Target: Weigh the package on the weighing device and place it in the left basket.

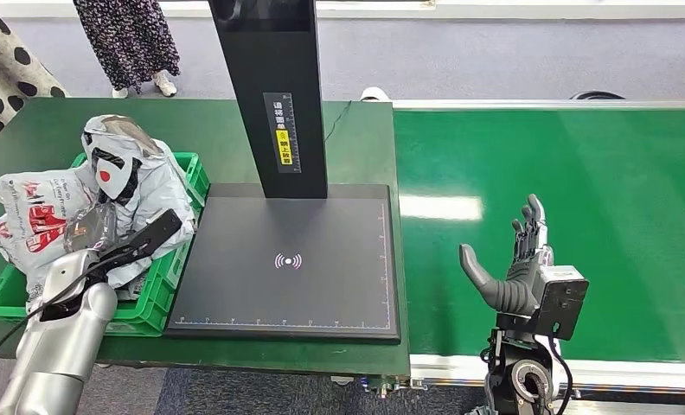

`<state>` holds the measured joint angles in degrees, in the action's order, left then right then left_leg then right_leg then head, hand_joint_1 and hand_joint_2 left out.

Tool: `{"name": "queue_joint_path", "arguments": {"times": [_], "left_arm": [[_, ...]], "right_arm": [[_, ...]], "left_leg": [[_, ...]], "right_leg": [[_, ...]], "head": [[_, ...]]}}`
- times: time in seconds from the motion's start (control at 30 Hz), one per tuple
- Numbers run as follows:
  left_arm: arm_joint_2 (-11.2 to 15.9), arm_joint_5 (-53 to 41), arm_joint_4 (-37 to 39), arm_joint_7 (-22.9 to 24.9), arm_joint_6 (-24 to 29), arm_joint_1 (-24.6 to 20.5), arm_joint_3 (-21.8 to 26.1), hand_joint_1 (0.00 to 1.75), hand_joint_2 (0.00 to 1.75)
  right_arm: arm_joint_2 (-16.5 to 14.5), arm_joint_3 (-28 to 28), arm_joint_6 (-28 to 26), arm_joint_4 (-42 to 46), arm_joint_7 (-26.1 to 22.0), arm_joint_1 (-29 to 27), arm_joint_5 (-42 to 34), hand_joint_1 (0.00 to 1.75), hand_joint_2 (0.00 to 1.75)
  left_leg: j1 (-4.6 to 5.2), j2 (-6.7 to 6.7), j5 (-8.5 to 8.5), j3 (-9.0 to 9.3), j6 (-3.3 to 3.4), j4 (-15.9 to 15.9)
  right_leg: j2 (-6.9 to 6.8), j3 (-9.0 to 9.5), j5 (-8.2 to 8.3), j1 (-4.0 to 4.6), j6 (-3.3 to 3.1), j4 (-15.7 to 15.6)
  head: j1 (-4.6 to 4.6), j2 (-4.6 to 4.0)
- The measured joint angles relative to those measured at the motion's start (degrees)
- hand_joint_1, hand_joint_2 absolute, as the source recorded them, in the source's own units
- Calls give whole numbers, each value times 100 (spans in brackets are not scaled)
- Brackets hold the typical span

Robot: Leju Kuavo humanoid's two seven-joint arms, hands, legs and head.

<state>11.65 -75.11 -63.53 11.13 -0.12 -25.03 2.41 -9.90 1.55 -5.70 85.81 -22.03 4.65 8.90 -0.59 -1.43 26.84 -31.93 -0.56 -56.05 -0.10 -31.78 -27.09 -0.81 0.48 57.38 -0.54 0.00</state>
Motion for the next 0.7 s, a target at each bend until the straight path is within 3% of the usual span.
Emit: {"name": "queue_joint_path", "arguments": {"times": [0.37,0.5,0.7], "left_arm": [[-8,-235,-422,227,742,329,143,0,175],[-14,-251,-439,221,901,364,191,0,0],[0,-316,-422,-38,2064,381,477,0,0]], "right_arm": [[0,-12,0,-2,0,-5,-10,0,175],[0,-16,0,-2,0,-6,-17,0,175],[8,-54,-1,-4,1,-15,-18,0,175]], "left_leg": [[-2,18,1,-45,-1,0],[-2,20,2,-48,-2,0],[-2,29,2,-56,-2,0]], "right_leg": [[12,-50,2,3,-2,2],[13,-54,2,3,-2,2],[15,-66,2,4,-2,2]], "head": [[-2,0],[-1,1],[-2,0]]}}
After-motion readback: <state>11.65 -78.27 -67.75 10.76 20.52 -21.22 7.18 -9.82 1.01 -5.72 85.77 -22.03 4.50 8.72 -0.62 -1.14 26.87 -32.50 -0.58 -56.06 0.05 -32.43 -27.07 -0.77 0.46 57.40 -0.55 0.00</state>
